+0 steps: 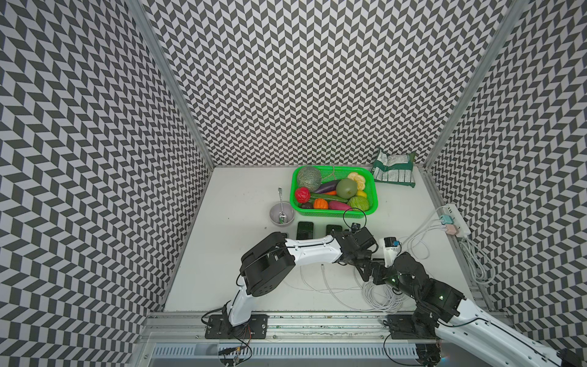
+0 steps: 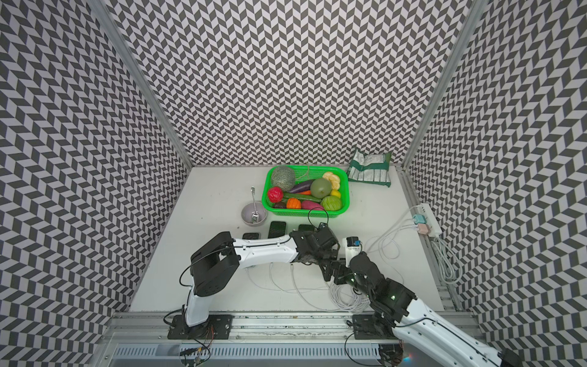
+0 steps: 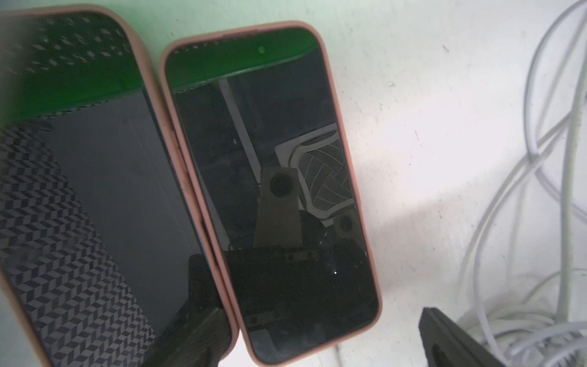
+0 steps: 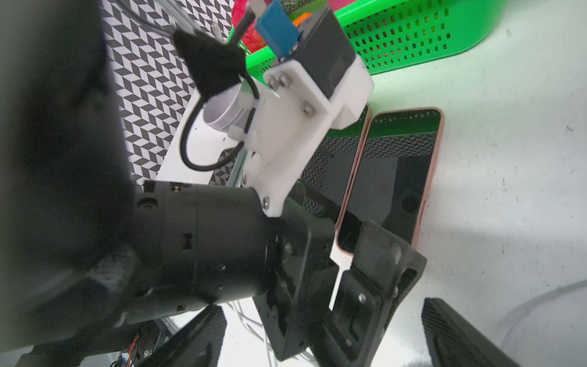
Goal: Unplug the charging cable from the phone
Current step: Adjust the phone at the center of the board.
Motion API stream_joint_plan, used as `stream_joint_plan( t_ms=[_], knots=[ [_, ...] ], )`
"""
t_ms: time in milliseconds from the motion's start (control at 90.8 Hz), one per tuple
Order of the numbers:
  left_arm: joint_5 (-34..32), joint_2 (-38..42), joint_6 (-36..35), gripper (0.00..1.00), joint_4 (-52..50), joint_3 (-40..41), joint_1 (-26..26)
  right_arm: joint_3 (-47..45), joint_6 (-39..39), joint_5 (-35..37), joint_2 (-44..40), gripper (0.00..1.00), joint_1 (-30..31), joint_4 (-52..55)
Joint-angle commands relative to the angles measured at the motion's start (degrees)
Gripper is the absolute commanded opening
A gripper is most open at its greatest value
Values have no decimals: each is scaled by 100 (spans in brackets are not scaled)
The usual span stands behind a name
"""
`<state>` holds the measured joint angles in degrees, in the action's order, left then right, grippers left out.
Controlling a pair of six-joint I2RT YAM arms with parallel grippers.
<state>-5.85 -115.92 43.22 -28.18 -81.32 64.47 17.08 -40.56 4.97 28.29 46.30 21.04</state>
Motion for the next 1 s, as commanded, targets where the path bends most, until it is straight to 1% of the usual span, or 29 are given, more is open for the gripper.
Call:
stream_joint_plan(
  t_ms=[0,297,606,760,991],
  knots=[
    [534,165,77,100,386,298,53,291,-25,329,-78,99,-77,-619],
    [551,671,134,100,742,1301,-480,340,23,274,25,100,-117,-682],
    [508,1301,96,100,985,2279,-1168,307,57,190,212,100,-139,-848],
    [455,1419,47,100,975,2404,-1353,283,74,146,330,100,-156,-948],
    [426,1575,18,100,886,2238,-1310,238,103,109,438,100,-169,-1030]
  ],
)
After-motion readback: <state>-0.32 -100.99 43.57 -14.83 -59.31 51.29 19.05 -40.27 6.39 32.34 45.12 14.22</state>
